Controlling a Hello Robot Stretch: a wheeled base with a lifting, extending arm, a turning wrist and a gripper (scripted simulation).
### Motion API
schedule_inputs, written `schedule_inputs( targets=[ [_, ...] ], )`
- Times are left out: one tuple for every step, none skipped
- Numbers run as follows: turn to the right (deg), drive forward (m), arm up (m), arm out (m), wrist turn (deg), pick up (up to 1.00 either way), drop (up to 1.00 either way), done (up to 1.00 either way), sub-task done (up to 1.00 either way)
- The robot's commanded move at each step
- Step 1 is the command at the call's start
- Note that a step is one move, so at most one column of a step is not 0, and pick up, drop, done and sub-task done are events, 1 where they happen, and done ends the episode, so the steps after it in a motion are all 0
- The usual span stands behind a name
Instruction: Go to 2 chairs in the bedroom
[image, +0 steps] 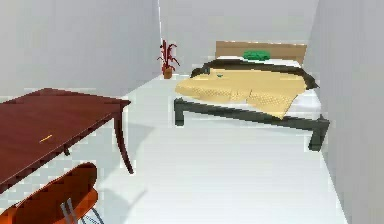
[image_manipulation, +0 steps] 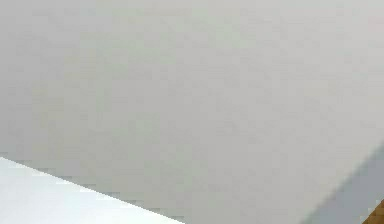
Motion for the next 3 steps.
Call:
schedule_inputs(
  targets=[
    [6.0,0.00,0.00,0.00,0.0,0.00,0.00,0.00,0.00],
    [0.0,0.75,0.00,0.00,0.0,0.00,0.00,0.00,0.00],
    [-18.0,0.00,0.00,0.00,0.0,0.00,0.00,0.00,0.00]
  ],
)
